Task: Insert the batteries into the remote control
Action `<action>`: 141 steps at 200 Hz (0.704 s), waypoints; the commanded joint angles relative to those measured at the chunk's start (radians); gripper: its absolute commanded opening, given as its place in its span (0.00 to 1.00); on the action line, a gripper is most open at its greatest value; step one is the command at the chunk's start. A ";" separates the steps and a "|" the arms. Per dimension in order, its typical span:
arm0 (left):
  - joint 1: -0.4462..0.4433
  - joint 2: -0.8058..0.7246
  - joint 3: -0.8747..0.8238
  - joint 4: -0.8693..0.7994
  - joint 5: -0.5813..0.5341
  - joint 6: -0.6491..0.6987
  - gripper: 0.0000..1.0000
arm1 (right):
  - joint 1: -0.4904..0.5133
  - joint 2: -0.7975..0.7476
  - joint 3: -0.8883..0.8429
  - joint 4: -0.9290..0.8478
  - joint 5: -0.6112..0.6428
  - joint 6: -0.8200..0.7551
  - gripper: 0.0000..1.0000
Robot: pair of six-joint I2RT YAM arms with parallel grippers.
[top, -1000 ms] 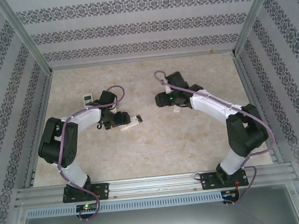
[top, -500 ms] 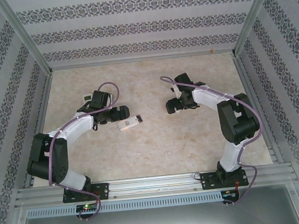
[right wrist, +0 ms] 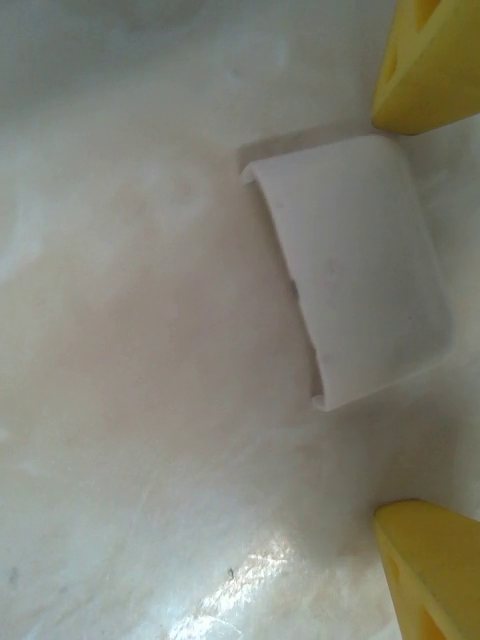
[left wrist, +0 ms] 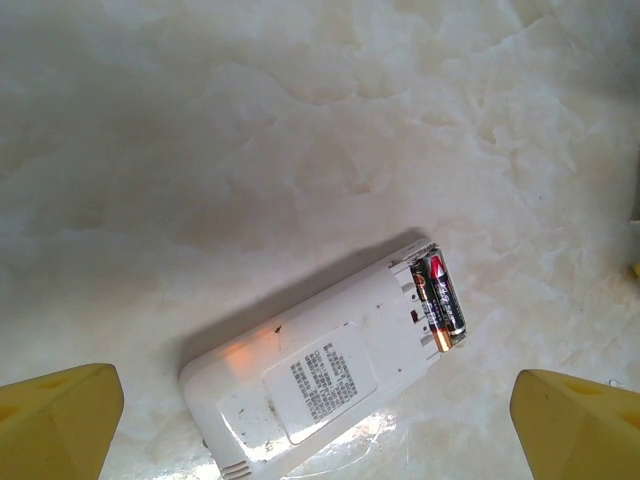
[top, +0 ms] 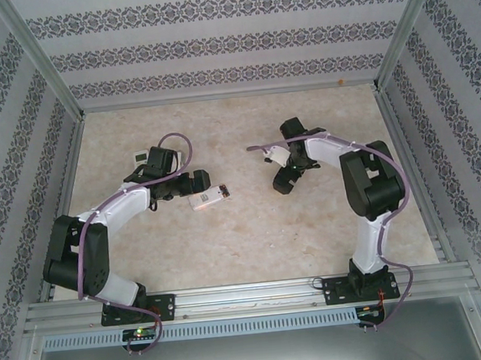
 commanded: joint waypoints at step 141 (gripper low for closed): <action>0.005 -0.019 -0.016 0.041 -0.007 0.022 1.00 | 0.052 -0.155 0.018 -0.036 -0.134 -0.364 0.58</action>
